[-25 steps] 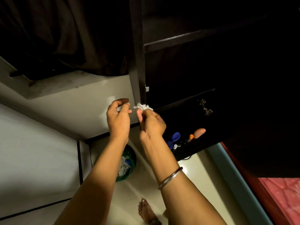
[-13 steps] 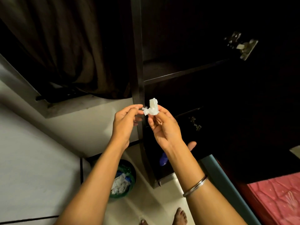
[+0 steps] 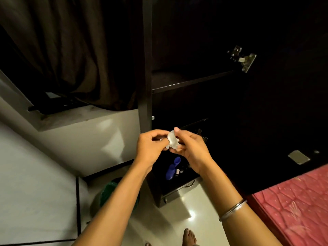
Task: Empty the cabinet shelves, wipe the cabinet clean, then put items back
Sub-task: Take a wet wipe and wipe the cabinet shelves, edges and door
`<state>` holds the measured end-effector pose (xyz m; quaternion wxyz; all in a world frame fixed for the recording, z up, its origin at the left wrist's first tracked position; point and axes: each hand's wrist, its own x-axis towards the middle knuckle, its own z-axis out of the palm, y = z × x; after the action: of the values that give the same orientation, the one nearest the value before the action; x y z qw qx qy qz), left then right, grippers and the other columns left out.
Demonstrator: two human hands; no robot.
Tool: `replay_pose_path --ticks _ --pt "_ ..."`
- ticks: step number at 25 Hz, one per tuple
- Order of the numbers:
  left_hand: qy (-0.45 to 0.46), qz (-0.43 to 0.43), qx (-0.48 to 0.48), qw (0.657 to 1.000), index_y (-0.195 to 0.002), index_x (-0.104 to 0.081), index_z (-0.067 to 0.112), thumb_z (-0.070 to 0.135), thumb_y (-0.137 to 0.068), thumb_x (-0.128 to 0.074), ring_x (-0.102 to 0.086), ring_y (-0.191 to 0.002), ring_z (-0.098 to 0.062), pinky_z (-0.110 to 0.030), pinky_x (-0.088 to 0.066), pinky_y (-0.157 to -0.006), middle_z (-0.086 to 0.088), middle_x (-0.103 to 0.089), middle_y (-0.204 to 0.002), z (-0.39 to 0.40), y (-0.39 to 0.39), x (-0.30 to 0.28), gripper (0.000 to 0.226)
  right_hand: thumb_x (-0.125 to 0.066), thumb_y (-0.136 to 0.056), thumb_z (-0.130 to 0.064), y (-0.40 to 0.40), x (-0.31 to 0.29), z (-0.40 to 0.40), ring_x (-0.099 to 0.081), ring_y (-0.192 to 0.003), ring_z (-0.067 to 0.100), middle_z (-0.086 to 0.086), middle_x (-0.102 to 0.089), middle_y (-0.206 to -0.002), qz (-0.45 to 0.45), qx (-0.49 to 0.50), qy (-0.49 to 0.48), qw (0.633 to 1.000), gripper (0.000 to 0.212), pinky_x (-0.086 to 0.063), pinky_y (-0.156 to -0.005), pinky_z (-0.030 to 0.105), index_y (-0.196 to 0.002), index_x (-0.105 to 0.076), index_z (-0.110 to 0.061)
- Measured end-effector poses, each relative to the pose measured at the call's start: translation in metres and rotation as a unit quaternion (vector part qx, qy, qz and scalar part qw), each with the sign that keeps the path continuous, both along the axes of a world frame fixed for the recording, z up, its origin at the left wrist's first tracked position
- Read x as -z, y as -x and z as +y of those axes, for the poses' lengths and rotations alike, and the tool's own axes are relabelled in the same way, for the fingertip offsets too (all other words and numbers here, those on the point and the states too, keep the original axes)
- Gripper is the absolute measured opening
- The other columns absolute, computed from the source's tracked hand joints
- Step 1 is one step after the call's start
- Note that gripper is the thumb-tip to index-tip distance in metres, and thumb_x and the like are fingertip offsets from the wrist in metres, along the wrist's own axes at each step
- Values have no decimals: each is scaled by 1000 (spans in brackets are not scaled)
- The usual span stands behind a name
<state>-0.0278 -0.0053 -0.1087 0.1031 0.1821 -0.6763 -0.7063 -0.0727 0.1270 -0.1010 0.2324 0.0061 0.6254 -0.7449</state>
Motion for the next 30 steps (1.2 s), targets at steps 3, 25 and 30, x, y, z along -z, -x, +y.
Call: replay_pose_path --ticks 3,25,30 --pt "1 -2 2 1000 -93 -78 14 -3 -85 -72 -74 -84 -15 -22 -58 -67 -1 -77 -88 9 4 4 20 -71 -90 -18 4 8 9 -73 -92 26 13 -75 -97 46 -14 -45 998 19 -59 -78 32 -104 -74 -6" --pt "-130 -39 -132 982 -98 -74 10 13 -93 -68 -70 -83 -23 -32 -58 -78 -12 -76 -92 143 37 8 8 -65 -92 -3 61 14 129 -71 -88 18 9 -72 -99 18 -90 11 996 24 -60 -73 23 -115 -61 -1" --pt "-100 -57 -145 983 -104 -73 9 13 -88 -74 -74 -85 -19 -27 -58 -76 -7 -77 -91 154 29 1 16 -64 -93 -6 58 19 136 -70 -81 15 5 -72 -86 29 -107 8 994 7 -58 -69 24 -100 -66 -3"
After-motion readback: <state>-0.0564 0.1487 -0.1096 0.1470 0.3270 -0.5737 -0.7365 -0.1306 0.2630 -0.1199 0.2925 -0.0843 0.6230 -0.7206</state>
